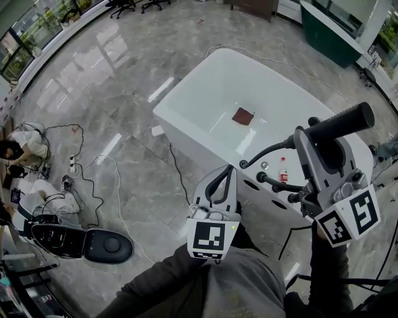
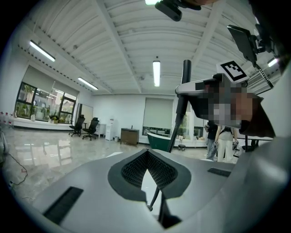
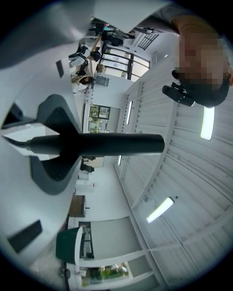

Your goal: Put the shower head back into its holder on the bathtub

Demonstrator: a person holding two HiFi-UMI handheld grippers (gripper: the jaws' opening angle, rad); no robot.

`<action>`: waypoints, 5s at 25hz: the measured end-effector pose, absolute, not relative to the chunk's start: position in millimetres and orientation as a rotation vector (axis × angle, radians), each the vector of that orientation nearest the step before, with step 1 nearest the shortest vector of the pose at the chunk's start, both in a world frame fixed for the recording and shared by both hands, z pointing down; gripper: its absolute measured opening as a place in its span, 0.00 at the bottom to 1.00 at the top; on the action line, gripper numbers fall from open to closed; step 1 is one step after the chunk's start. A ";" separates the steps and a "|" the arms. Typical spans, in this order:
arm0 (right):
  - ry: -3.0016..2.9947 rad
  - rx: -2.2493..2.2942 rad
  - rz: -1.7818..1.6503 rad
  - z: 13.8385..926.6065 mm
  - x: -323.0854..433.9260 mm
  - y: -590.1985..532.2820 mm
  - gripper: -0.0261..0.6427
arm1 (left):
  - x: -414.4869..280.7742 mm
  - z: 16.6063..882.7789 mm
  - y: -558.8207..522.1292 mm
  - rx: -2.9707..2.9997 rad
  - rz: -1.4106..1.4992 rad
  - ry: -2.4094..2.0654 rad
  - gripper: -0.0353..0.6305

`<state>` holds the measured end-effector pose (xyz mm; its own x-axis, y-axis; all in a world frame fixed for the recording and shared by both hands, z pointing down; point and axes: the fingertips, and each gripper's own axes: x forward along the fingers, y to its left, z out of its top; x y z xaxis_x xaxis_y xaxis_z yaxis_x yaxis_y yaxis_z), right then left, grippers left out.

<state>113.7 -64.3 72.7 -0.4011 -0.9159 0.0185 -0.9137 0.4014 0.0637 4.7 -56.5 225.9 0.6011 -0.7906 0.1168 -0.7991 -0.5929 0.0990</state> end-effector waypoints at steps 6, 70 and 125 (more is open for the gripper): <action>-2.609 1.640 -0.087 76.4 116.9 -74.8 0.25 | 15.4 230.4 -78.8 2.668 0.098 -1.372 0.06; -2.330 1.895 0.192 276.5 130.2 -124.0 0.25 | 20.5 329.9 -149.7 2.629 0.217 -1.135 0.06; -2.254 1.833 0.323 387.3 125.1 -148.7 0.25 | 2.3 389.4 -164.9 2.571 0.328 -1.142 0.06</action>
<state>125.1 -148.7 387.3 -0.1994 -0.9315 0.3042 -0.9795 0.1989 -0.0328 2.3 -164.9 389.4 0.6566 -0.6792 0.3280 -0.7497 -0.6353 0.1854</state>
